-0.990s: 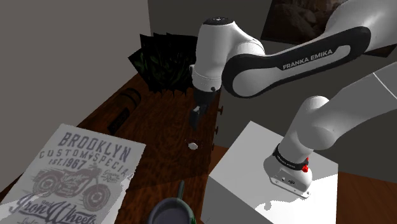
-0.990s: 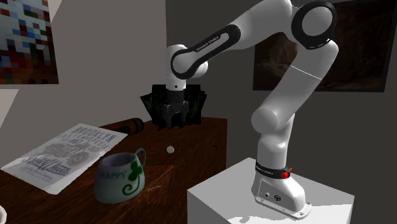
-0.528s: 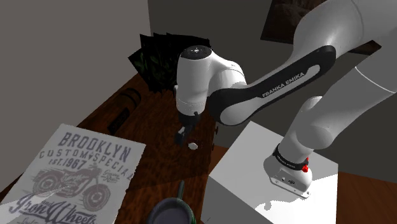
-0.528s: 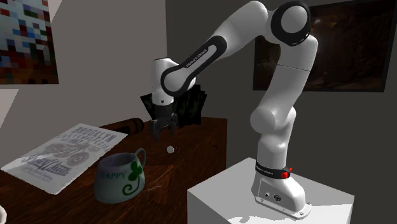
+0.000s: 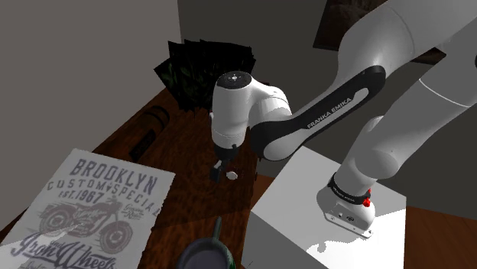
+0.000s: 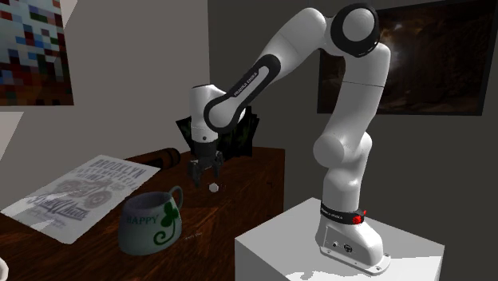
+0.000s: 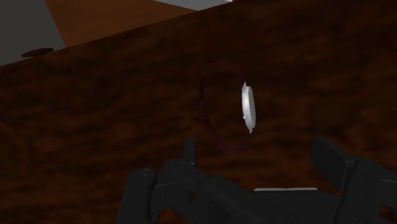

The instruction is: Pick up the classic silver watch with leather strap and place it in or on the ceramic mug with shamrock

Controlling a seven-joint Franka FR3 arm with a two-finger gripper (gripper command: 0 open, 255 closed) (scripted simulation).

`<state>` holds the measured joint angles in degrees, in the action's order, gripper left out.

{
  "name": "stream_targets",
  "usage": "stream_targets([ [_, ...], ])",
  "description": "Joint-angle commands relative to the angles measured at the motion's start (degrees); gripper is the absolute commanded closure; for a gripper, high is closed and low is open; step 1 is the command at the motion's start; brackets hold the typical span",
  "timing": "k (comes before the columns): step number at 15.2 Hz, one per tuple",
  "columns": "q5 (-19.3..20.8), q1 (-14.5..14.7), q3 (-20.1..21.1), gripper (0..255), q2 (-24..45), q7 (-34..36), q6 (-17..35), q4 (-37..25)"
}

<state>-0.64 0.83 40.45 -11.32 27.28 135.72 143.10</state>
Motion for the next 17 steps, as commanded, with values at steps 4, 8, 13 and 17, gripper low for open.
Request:
stream_targets([
  [4, 0.18, -0.08, 0.06, 0, 0.21, 0.12, 0.18, -0.01],
  [8, 0.17, -0.07, 0.05, 255, 0.2, 0.11, 0.17, 0.0],
  [13, 0.17, -0.07, 0.05, 255, 0.2, 0.11, 0.17, 0.0],
  [17, -0.38, 0.13, -0.19, 255, -0.47, -0.37, -0.67, -0.31],
])
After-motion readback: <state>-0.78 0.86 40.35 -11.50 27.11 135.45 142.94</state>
